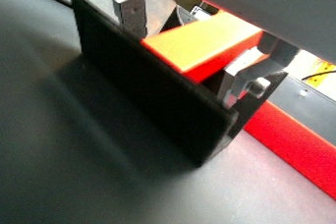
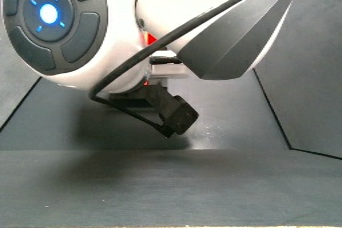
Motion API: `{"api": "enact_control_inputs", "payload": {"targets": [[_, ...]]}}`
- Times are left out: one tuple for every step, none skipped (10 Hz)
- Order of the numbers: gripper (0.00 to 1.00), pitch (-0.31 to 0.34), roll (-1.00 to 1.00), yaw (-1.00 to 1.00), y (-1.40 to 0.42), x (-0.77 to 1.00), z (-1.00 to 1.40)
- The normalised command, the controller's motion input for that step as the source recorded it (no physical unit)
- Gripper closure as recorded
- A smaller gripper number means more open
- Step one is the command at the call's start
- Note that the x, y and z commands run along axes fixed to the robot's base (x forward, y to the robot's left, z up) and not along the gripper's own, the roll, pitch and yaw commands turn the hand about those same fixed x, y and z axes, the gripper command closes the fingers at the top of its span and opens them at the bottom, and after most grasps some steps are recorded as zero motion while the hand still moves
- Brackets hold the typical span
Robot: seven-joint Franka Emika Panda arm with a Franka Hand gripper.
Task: Pick up the arch object. Move up. Place the arch object on the fixture. Regrasp the arch object. Rotate the arch object. Move to above the board. Insert the arch object.
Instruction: Regrasp the arch object.
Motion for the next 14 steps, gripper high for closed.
{"api": "enact_control_inputs", "payload": {"targets": [[0.00,-0.027,0.04,0.04,0.00,-0.01,1.00],[0.00,-0.011,0.05,0.05,-0.01,-0.03,1.00],[0.00,0.007,0.06,0.05,-0.01,-0.04,1.00],[0.00,0.038,0.05,0.04,0.00,-0.04,1.00],[0.00,0.062,0.05,0.04,0.00,-0.04,0.91],[0.00,0.077,0.05,0.02,0.00,-0.03,0.74],[0.00,0.091,0.04,0.00,0.00,-0.03,0.49],[0.00,0.093,0.04,-0.01,0.00,-0.03,0.37],[0.00,0.071,1.00,0.01,-1.00,0.00,0.95],[0.00,0.067,1.00,0.01,-1.00,0.00,0.89],[0.00,0.057,1.00,0.01,-1.00,-0.03,0.87],[0.00,0.051,1.00,0.01,-1.00,-0.04,0.85],[0.00,0.044,1.00,0.01,-1.00,-0.06,0.76],[0.00,0.043,1.00,0.01,-1.00,-0.06,0.72]]}}
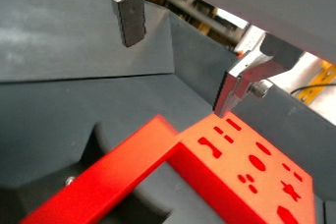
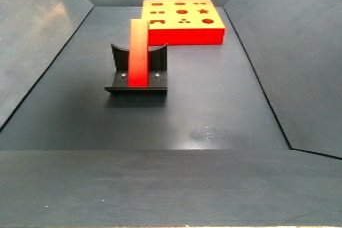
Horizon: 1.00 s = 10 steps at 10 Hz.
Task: Pick up the arch object. Move up. Place the arch object on the fixture. Regrasp the arch object. Rotate the arch object. Move to above the board. Insert the arch object.
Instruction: Regrasp the arch object.
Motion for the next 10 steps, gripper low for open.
{"api": "enact_control_inputs", "payload": {"targets": [[0.00,0.041,1.00,0.01,-1.00,-0.05,0.59],[0.00,0.038,1.00,0.01,-0.83,-0.04,0.38],[0.00,0.035,1.00,0.01,-0.56,-0.03,0.18],[0.00,0.032,1.00,0.01,-0.41,-0.02,0.13],[0.00,0.028,1.00,0.01,-0.13,-0.03,0.07],[0.00,0.023,1.00,0.01,-0.04,-0.02,0.04],[0.00,0.020,1.00,0.01,-0.05,0.00,0.02],[0.00,0.019,1.00,0.01,-0.04,0.00,0.02],[0.00,0.019,1.00,0.02,-0.03,0.00,0.02],[0.00,0.024,1.00,0.02,-0.02,0.00,0.01]]}}
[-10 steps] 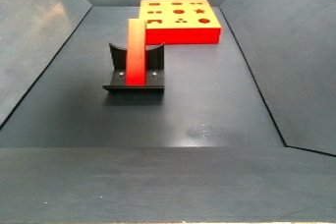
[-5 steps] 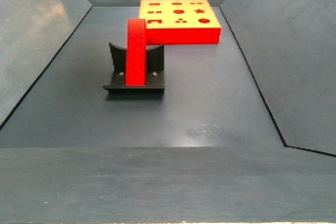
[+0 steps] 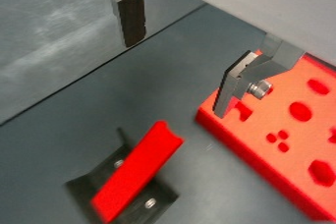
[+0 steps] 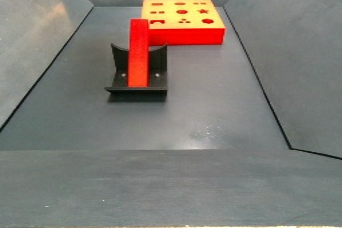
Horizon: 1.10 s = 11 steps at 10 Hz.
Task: Pick up the arch object. Move up. Place the arch object on the fixture. Regrasp the arch object. Rotate the arch object. Move to above the board. Insert the arch object.
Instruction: Regrasp the arch object.
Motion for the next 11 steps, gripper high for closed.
{"api": "enact_control_inputs", "payload": {"targets": [[0.00,0.031,1.00,0.02,-0.02,0.01,0.01],[0.00,0.036,1.00,0.02,-0.02,0.01,0.01],[0.00,0.050,1.00,0.02,-0.02,0.04,0.00],[0.00,0.057,1.00,0.03,-0.03,0.04,0.00],[0.00,0.074,1.00,0.03,-0.03,0.06,0.00],[0.00,0.086,1.00,0.04,-0.03,0.07,0.00],[0.00,0.111,1.00,0.05,-0.04,0.09,-0.01],[0.00,0.135,1.00,0.06,-0.04,0.10,-0.01],[0.00,0.167,1.00,0.08,-0.04,0.10,0.00],[0.00,0.183,1.00,0.09,-0.05,0.10,0.00],[0.00,0.216,1.00,0.14,-0.05,0.11,-0.01]]}}
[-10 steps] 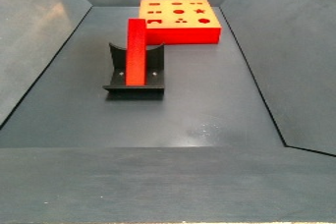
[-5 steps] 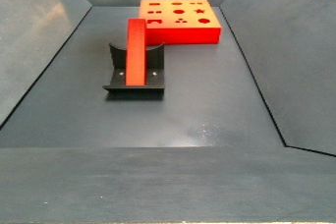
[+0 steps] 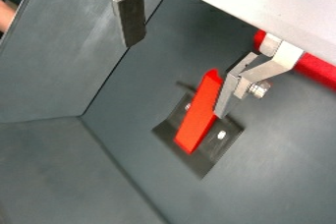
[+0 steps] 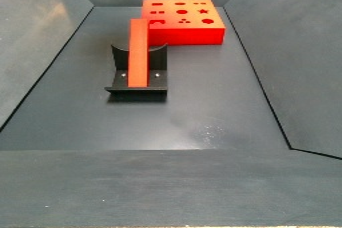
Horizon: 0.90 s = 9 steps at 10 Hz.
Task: Pick up the arch object. Move up. Place the arch object on the fixture. Regrasp the arch object. Rotate the arch object. Move to above the board. Insert the arch object.
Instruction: Regrasp the arch object.
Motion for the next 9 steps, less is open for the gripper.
{"api": "enact_control_inputs", "payload": {"targets": [[0.00,0.233,0.94,0.18,-0.05,0.11,-0.01],[0.00,0.205,0.70,0.21,-0.05,0.11,-0.01],[0.00,0.188,0.57,0.23,-0.05,0.11,-0.01],[0.00,0.131,0.30,0.25,-0.05,0.11,0.00],[0.00,0.105,0.24,0.25,-0.04,0.10,0.00],[0.00,0.045,0.18,0.24,-0.05,0.09,0.00],[0.00,0.022,0.17,0.23,-0.05,0.09,-0.01],[0.00,-0.031,0.24,0.13,0.04,0.04,-1.00],[0.00,-0.037,0.24,0.11,0.04,0.04,-1.00]]}}
